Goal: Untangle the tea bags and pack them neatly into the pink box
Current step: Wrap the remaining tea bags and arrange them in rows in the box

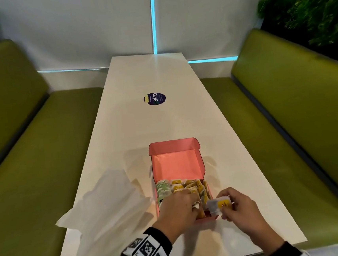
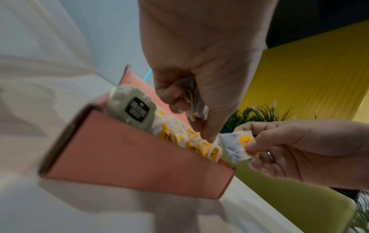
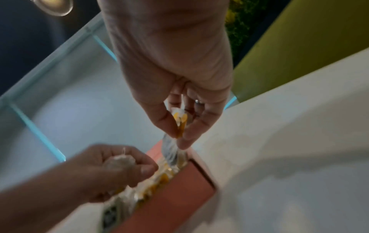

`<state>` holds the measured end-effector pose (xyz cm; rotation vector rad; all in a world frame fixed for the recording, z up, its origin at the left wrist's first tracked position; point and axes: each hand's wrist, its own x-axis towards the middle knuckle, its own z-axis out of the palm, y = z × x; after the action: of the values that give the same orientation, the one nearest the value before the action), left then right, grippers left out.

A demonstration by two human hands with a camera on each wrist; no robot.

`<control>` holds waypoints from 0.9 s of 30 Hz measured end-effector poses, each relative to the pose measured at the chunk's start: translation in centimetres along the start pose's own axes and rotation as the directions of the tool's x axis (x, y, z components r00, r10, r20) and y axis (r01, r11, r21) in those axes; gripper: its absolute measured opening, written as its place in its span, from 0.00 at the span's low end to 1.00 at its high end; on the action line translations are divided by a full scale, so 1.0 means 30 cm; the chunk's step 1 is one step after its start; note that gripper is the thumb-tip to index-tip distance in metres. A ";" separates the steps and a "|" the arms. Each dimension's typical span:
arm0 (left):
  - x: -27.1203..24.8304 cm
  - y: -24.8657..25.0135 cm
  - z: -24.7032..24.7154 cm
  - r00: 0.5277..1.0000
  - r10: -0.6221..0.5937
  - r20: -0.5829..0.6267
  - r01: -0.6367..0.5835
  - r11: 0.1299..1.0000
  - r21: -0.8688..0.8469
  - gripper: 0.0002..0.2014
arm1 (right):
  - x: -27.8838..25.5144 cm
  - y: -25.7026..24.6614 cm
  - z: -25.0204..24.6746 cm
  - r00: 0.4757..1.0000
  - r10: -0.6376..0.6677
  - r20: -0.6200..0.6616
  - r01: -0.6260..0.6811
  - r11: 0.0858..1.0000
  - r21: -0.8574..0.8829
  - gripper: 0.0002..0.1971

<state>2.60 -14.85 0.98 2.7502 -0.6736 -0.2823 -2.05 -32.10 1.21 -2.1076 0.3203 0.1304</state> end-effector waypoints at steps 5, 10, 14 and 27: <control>-0.004 0.007 0.036 0.998 -0.058 -0.013 0.058 0.998 0.025 0.15 | 0.005 0.005 0.027 0.982 -0.191 0.009 0.191 0.973 -0.133 0.16; -0.004 -0.007 0.057 0.997 -0.072 -0.030 0.073 0.997 0.033 0.17 | 0.010 -0.004 0.059 0.984 -0.174 -0.043 0.167 0.978 -0.125 0.08; -0.001 -0.011 0.068 0.997 -0.080 -0.020 0.082 0.994 0.069 0.14 | 0.017 -0.022 0.080 0.991 -0.116 -0.070 0.087 0.943 -0.321 0.06; -0.003 -0.007 0.087 0.991 -0.108 -0.077 0.114 0.991 0.071 0.13 | 0.040 -0.106 0.091 0.989 0.119 -0.086 -0.147 0.808 -0.570 0.11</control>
<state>1.92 -15.25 -1.53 2.8600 -0.5233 -0.1831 0.07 -28.41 2.11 -2.6953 0.5064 0.2937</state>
